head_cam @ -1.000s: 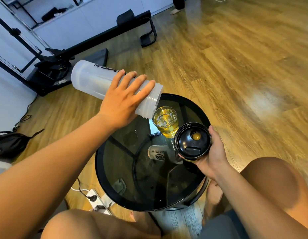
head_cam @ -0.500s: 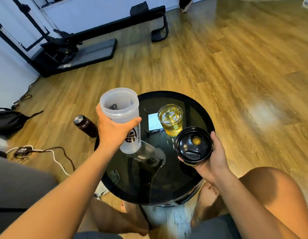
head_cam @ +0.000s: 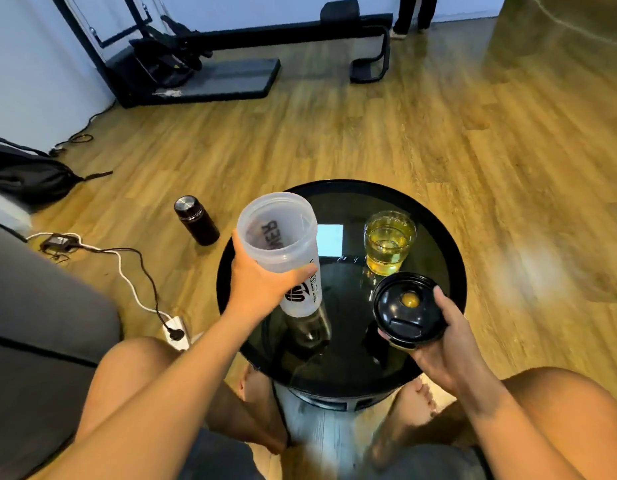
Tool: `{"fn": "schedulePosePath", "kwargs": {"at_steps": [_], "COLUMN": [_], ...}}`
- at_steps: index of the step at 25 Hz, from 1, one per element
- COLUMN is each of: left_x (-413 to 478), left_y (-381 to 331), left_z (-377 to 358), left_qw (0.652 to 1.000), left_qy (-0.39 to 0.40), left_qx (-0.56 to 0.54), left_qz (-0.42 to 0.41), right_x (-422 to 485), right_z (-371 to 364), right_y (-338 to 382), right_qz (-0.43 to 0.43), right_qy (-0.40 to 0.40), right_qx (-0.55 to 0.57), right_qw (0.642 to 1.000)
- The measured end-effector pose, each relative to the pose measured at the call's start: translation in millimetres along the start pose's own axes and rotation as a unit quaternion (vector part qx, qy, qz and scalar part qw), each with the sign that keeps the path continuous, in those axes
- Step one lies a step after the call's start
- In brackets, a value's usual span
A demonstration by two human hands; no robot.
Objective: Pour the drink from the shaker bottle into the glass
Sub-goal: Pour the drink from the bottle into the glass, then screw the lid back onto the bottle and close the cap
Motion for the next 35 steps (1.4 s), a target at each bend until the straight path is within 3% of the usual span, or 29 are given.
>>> {"fn": "schedulePosePath", "kwargs": {"at_steps": [3, 6, 12, 15, 18, 23, 26, 27, 28, 30, 32, 34, 35], "left_x": [-1, -5, -9, -11, -11, -11, -11, -11, -12, -11, -11, -12, -12], "left_y": [-4, -1, 5, 8, 11, 14, 15, 14, 12, 9, 8, 13, 15], "left_z": [2, 5, 6, 4, 3, 1, 1, 1, 1, 3, 4, 4, 4], "left_qw": [1.000, 0.999, 0.999, 0.999, 0.999, 0.998, 0.998, 0.998, 0.998, 0.998, 0.998, 0.996, 0.995], "left_qy": [0.011, 0.022, 0.035, 0.031, 0.030, 0.029, 0.027, 0.027, 0.024, 0.015, 0.022, 0.036, 0.038], "left_qx": [-0.024, -0.032, -0.008, -0.011, -0.025, -0.029, -0.041, -0.043, -0.042, -0.031, -0.038, -0.051, -0.054], "left_qz": [-0.011, 0.011, 0.039, 0.036, 0.029, 0.039, 0.039, 0.041, 0.041, 0.045, 0.048, 0.061, 0.071], "right_x": [-6, -9, -15, -15, -16, -22, -19, -19, -23, -30, -31, -29, -27], "right_z": [-4, -4, -19, -23, -17, -36, -91, -115, -141, -193, -231, -252, -256], "right_y": [-3, -8, -9, -11, -15, 1, 44, 61, 77, 97, 94, 80, 73], "right_qz": [0.000, -0.010, 0.018, 0.009, 0.000, -0.028, 0.095, 0.173, 0.261, 0.399, 0.435, 0.430, 0.428], "right_qy": [0.007, -0.047, -0.166, -0.183, -0.164, -0.056, 0.007, 0.005, 0.001, 0.008, 0.056, 0.111, 0.127], "right_qx": [-0.014, -0.013, -0.170, -0.202, -0.143, -0.035, -0.132, -0.192, -0.285, -0.526, -0.697, -0.787, -0.810], "right_qw": [1.000, 0.999, 0.971, 0.962, 0.976, 0.997, 0.987, 0.966, 0.922, 0.751, 0.568, 0.428, 0.380]}}
Point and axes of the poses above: each hand's wrist, its own x-axis towards the middle knuckle, its own z-axis out of the back of the hand, y = z × x, the point moved 2 cm from there along x, towards the middle knuckle, and after that the axes turned 5 degrees about -x, right-handed, at the moved point
